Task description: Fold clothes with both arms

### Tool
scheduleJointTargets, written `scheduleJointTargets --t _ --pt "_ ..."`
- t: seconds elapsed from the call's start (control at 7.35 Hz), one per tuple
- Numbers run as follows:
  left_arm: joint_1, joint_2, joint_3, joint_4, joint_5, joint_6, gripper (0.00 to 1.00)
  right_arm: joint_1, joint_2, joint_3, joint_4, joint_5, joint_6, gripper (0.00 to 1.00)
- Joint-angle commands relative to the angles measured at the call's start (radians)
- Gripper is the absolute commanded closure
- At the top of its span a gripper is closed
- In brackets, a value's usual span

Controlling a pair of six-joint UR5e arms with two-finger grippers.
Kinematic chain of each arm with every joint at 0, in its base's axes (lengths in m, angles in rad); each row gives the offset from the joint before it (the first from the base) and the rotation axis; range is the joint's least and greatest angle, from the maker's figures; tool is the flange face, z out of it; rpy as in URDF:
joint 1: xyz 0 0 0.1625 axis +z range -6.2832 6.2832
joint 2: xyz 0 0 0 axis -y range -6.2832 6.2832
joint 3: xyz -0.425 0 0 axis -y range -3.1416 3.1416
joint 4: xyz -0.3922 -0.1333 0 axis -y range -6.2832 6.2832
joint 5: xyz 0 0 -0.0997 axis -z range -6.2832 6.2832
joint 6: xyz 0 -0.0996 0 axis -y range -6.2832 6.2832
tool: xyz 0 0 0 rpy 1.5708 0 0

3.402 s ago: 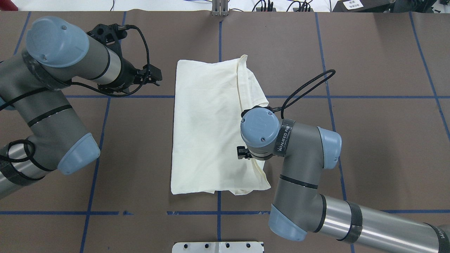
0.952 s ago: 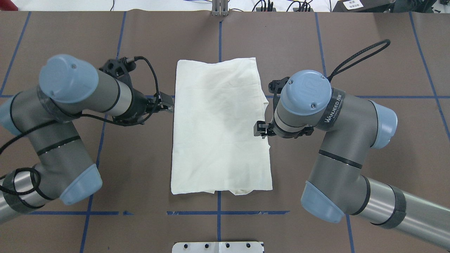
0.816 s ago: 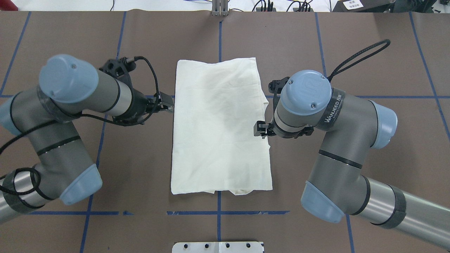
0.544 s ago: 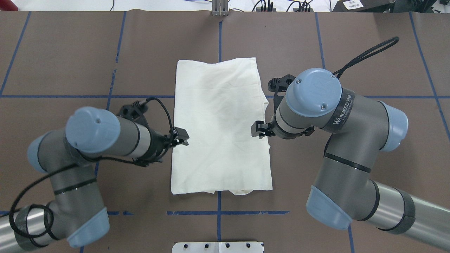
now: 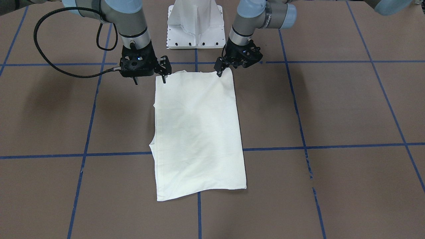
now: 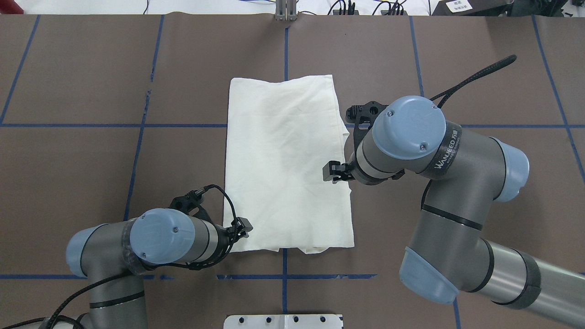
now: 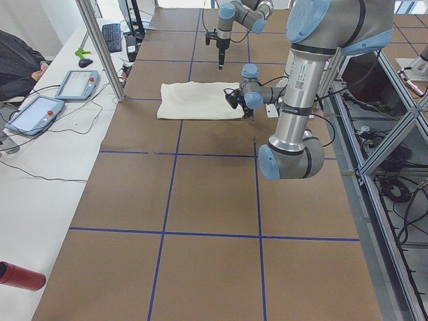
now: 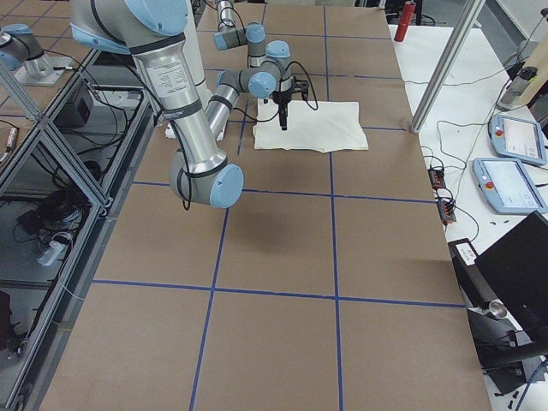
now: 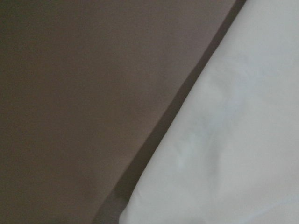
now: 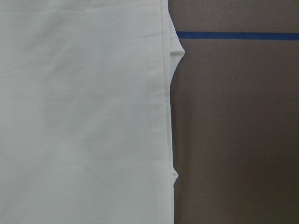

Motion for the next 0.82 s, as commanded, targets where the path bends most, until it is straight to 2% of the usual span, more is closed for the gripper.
scheduleJointTargets --t 0.0,0.14,0.27,0.54,0.68 --pt "0.009 0.000 0.003 0.006 0.001 -0.019 0.17 0.000 0.000 0.000 0.000 0.000 0.000 0.00" --pt "0.009 0.001 0.005 0.006 0.001 -0.022 0.28 0.000 0.000 0.000 0.000 0.000 0.000 0.00" --pt "0.011 0.001 0.008 0.004 0.001 -0.024 0.45 0.000 0.000 0.000 0.000 0.000 0.000 0.00" --pt "0.018 0.001 0.008 0.004 0.015 -0.022 0.64 0.000 0.000 0.002 0.000 0.000 0.000 0.00" --pt "0.018 0.001 0.008 0.004 0.015 -0.022 0.78 0.002 0.000 0.003 0.000 0.000 0.000 0.00"
